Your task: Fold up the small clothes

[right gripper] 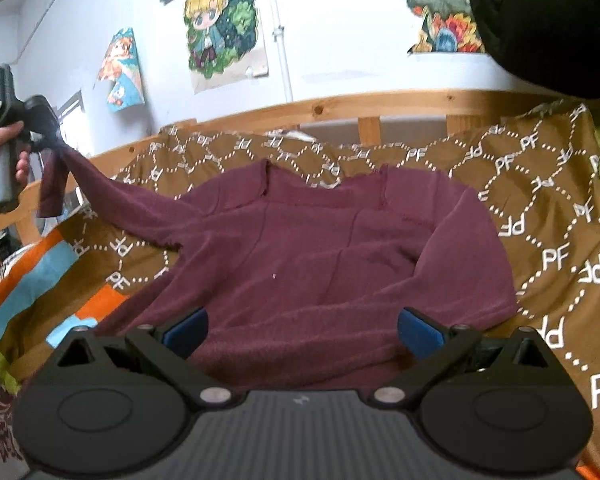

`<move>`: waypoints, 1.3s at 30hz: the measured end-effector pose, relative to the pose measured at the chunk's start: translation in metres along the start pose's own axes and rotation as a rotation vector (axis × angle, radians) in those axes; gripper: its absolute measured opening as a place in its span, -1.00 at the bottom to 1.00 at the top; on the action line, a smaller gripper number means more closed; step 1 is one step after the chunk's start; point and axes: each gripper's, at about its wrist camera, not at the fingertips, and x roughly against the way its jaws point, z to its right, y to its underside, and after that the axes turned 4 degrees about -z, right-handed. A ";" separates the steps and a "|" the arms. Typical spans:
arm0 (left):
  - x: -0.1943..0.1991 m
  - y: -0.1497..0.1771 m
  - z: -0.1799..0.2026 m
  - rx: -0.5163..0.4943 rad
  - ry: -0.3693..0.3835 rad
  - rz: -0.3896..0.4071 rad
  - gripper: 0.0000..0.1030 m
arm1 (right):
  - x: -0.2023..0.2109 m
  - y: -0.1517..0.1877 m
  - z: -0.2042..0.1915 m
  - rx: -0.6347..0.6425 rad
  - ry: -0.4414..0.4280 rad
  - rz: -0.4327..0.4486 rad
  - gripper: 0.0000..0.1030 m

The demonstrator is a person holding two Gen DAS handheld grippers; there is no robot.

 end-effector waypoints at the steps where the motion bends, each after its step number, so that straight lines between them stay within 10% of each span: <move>1: 0.014 0.006 0.008 -0.023 0.016 0.015 -0.97 | 0.002 -0.002 0.001 -0.004 0.007 0.008 0.99; 6: 0.064 0.049 0.047 -0.044 0.143 -0.064 -0.91 | 0.012 -0.010 0.008 0.006 0.063 0.052 0.99; 15: 0.103 0.153 0.076 0.020 0.378 -0.410 0.11 | 0.024 -0.020 0.039 -0.012 0.211 0.102 0.99; 21: 0.142 0.187 0.057 -0.013 0.529 -0.488 0.67 | 0.025 -0.021 0.051 -0.053 0.225 0.113 0.99; 28: 0.166 0.162 0.007 -0.021 0.563 -0.519 0.99 | 0.018 -0.012 0.027 0.017 0.149 0.079 0.99; 39: 0.118 0.131 -0.100 0.076 0.370 -0.450 0.99 | -0.001 0.000 -0.087 0.110 -0.145 0.014 0.93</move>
